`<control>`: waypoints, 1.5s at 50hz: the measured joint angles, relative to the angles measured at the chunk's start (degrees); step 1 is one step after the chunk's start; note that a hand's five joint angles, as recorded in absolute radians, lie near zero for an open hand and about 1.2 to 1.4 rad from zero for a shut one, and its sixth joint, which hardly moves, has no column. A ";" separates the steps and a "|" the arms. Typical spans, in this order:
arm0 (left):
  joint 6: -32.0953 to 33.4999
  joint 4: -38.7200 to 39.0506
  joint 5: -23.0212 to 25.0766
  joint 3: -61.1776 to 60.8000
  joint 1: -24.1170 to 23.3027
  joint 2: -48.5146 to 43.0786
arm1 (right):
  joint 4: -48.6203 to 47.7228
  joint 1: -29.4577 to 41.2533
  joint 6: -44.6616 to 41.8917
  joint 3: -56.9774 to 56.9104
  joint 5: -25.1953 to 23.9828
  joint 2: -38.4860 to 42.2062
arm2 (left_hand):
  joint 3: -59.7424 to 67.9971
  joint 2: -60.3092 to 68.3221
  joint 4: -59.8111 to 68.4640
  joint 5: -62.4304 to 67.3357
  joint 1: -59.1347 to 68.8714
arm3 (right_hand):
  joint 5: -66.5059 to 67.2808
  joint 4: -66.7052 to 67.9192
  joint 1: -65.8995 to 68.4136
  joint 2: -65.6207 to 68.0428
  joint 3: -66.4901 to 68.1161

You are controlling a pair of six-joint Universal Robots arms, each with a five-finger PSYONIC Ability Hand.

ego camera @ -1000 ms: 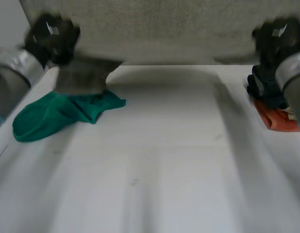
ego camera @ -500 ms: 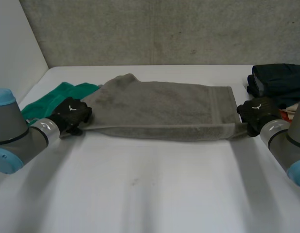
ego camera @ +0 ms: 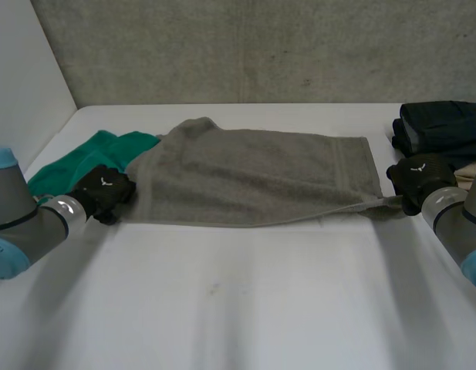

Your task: Fold the laundry.

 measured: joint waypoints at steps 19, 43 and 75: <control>1.37 -3.81 -1.25 3.15 -1.24 -1.81 | 0.53 -0.10 0.01 -0.02 -0.02 -0.13 | -7.28 -6.84 -7.40 -7.66 -7.70 | 0.00 0.00 0.00 0.00 0.00; 2.56 -5.49 -5.73 14.56 -5.20 -6.03 | 0.63 0.29 -0.29 0.60 0.02 -0.28 | 27.04 27.55 27.69 25.91 24.25 | 0.00 0.00 0.00 0.00 0.00; 7.19 -34.35 -0.85 -4.90 -5.16 21.96 | 35.33 -7.00 -27.83 -3.54 -6.51 -6.55 | 27.09 27.65 27.73 25.91 24.24 | 0.00 0.00 0.00 0.00 0.00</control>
